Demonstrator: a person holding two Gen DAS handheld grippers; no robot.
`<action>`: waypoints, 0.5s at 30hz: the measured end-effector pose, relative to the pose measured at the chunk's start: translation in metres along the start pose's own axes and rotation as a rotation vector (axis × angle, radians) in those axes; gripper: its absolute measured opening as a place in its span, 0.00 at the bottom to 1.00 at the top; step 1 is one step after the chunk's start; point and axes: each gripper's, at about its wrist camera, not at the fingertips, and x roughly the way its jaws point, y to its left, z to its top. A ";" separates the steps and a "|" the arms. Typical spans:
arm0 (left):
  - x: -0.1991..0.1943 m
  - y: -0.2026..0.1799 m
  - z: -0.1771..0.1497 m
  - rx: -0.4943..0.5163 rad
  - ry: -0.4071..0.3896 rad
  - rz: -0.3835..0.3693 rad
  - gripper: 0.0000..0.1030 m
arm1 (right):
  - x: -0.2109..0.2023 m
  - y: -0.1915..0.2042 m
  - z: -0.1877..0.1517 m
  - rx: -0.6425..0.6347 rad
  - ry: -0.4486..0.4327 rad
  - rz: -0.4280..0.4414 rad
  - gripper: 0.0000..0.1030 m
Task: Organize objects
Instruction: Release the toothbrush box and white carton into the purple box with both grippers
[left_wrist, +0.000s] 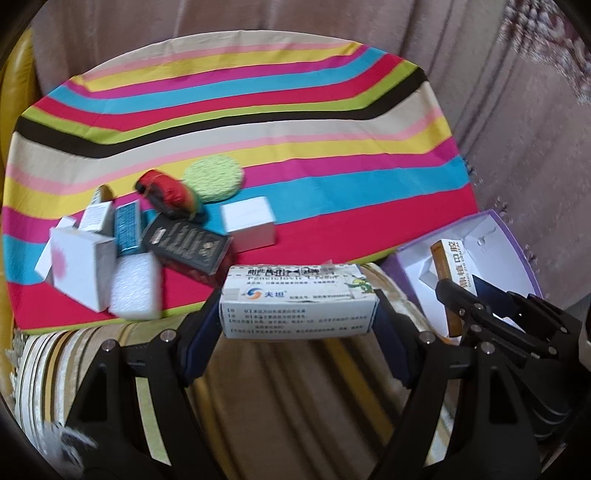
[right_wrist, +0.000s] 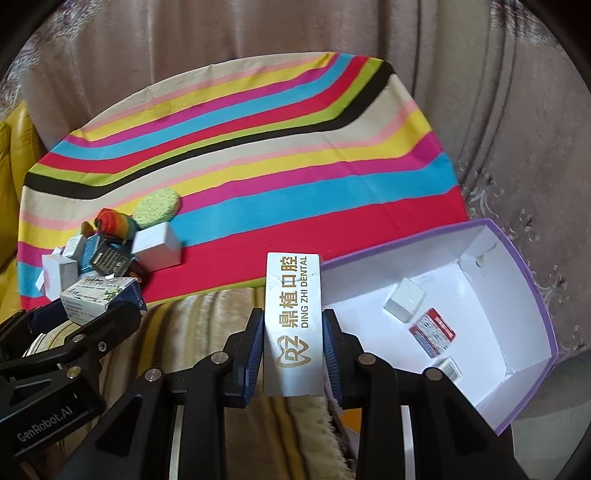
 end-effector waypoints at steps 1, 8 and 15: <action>0.002 -0.005 0.001 0.014 0.001 -0.003 0.76 | 0.000 -0.005 -0.001 0.013 0.002 -0.009 0.31; 0.010 -0.037 0.004 0.097 0.010 -0.028 0.76 | -0.002 -0.035 -0.008 0.092 0.016 -0.056 0.31; 0.018 -0.064 0.006 0.156 0.019 -0.052 0.76 | -0.004 -0.067 -0.017 0.192 0.034 -0.106 0.31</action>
